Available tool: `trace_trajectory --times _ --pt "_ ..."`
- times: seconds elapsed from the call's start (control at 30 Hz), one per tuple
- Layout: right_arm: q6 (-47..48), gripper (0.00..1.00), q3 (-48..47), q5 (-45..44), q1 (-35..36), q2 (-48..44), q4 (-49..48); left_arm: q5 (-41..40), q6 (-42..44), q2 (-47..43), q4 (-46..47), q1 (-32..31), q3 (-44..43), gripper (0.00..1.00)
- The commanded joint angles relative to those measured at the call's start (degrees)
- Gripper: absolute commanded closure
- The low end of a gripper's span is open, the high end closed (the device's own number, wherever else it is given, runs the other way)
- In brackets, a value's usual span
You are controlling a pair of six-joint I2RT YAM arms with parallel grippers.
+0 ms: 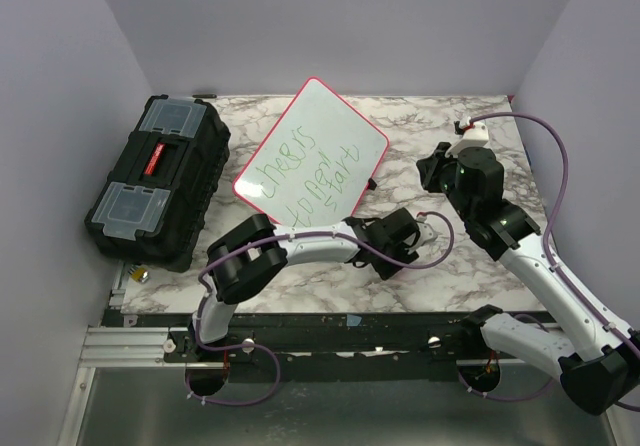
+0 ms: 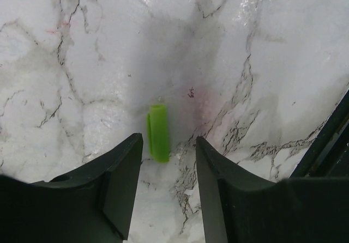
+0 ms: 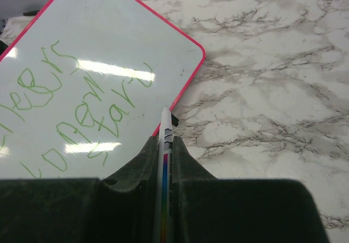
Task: Write a sentence on the whiteboard
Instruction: Close the whiteboard marker at the center of the board.
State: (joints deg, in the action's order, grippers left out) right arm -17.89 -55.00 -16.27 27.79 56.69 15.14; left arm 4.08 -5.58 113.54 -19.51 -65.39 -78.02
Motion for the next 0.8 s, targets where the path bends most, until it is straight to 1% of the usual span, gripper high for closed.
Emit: trace_trajectory --times 0.0,0.37,0.63,0.77 --pt "0.73 0.99 0.50 -0.69 0.19 0.18 0.68 -0.83 0.75 2.34 -1.33 -0.42 -2.40 0.57" --pt "0.50 0.99 0.73 -0.36 0.25 -0.11 0.77 -1.62 0.22 2.80 -1.25 -0.44 -0.21 0.61" --pt "0.50 0.99 0.69 -0.35 0.19 0.13 1.02 -3.03 -0.17 2.26 -2.09 -0.38 0.89 0.69" --pt "0.23 0.99 0.43 0.10 0.25 0.61 0.97 -2.77 0.01 2.58 -2.03 -0.36 1.36 0.78"
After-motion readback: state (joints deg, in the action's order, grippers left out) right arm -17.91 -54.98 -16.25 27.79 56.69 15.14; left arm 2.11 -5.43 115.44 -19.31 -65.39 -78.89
